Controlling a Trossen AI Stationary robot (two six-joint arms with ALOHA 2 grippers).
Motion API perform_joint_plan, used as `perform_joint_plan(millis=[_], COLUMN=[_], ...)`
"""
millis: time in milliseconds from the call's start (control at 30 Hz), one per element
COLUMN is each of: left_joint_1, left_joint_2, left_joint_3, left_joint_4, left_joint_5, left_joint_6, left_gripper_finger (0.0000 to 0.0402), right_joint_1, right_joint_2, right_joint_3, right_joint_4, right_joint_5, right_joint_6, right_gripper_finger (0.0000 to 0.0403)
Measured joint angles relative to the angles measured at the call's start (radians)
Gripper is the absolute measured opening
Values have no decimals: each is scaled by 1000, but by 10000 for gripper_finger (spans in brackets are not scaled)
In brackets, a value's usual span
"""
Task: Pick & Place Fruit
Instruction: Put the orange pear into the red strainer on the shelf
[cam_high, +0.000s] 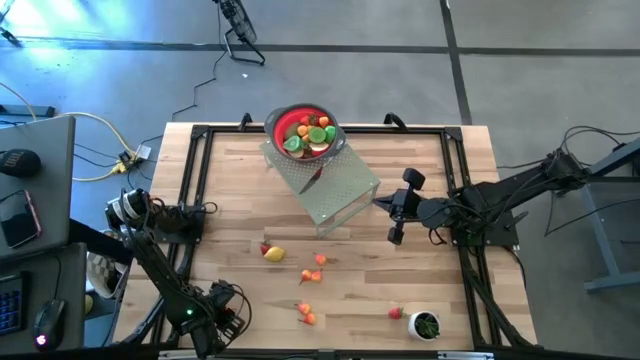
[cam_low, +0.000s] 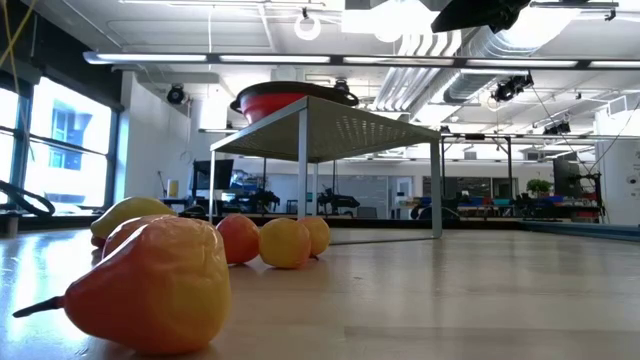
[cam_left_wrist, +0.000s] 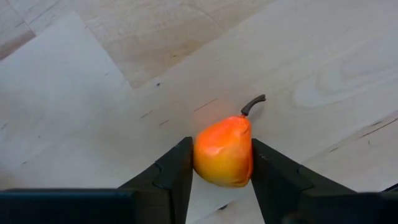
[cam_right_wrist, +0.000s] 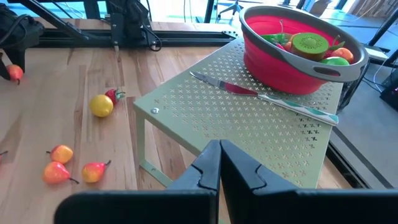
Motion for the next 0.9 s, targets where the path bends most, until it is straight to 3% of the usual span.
perform_joint_plan(millis=[467, 900], left_joint_1=[0, 1], left_joint_2=[-2, -3], left_joint_3=[34, 224], left_joint_4=[-16, -378], left_joint_5=[-7, -182], left_joint_6=[93, 141], left_gripper_finger=[136, 136], right_joint_1=[0, 0], right_joint_2=[0, 0], right_joint_3=[0, 0], right_joint_4=[0, 0], right_joint_5=[0, 0], right_joint_6=[-29, -52], right_gripper_finger=[2, 2])
